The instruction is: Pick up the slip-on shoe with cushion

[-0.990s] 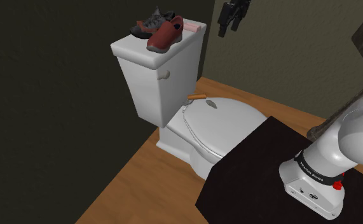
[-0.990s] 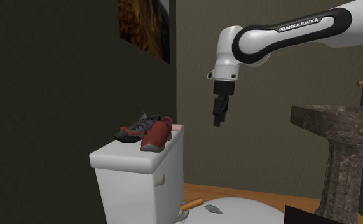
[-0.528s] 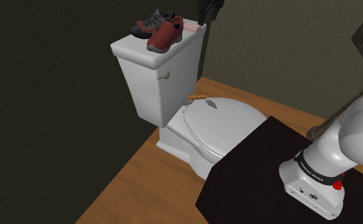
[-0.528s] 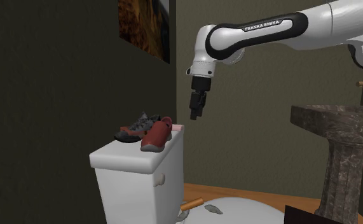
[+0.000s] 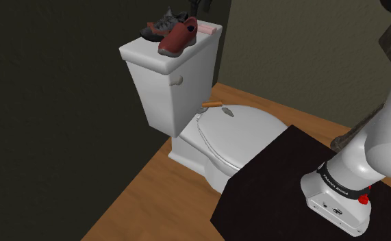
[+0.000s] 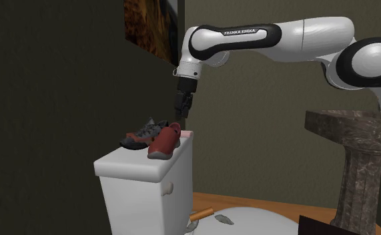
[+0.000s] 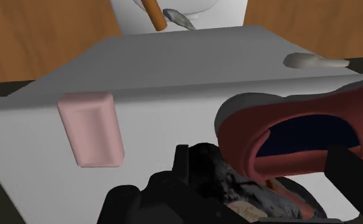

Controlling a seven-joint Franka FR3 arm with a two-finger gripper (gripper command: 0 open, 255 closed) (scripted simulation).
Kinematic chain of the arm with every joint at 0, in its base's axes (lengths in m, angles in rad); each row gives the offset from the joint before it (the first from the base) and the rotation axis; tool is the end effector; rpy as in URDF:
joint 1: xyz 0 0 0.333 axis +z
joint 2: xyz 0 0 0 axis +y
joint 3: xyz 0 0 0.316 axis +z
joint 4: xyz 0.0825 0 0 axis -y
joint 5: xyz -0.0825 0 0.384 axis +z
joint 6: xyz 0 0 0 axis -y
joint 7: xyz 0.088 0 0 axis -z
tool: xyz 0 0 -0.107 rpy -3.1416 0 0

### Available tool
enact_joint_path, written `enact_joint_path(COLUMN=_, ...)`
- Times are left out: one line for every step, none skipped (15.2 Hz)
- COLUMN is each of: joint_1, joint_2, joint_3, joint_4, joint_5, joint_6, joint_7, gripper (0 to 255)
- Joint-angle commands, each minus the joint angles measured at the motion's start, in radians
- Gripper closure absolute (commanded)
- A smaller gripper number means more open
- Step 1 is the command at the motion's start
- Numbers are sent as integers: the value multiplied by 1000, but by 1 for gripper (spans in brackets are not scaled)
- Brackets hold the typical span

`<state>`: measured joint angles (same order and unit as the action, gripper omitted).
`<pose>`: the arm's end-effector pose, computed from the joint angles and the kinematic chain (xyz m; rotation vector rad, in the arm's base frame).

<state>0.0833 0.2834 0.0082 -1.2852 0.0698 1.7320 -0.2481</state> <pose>0.6524 0.0654 0.6057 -3.0292 -0.5099 -0.2595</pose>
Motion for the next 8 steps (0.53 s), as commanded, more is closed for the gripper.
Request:
enact_joint_path(joint_1=3, joint_2=104, joint_3=7, joint_4=166, joint_5=6, joint_6=-53, joint_7=-11, gripper=0)
enact_joint_path(joint_1=3, joint_2=98, joint_3=7, joint_4=142, joint_5=6, joint_6=-36, joint_7=-12, gripper=0)
enact_joint_path(joint_1=3, joint_2=91, joint_3=7, joint_4=119, joint_5=6, joint_6=-19, joint_7=-14, gripper=0)
enact_joint_path(joint_1=3, joint_2=86, joint_3=7, joint_4=96, joint_5=6, joint_6=-2, joint_7=-15, gripper=0)
enact_joint_path(joint_1=3, joint_2=80, joint_3=7, joint_4=75, joint_5=7, joint_6=14, joint_7=-16, gripper=0)
enact_joint_path(joint_1=3, joint_2=76, joint_3=7, joint_4=54, joint_5=7, joint_6=30, joint_7=-17, gripper=0)
enact_joint_path(joint_1=3, joint_2=72, joint_3=7, joint_4=34, joint_5=7, joint_6=46, joint_7=-18, gripper=0)
enact_joint_path(joint_1=3, joint_2=68, joint_3=7, joint_4=15, joint_5=8, joint_6=61, joint_7=-19, gripper=0)
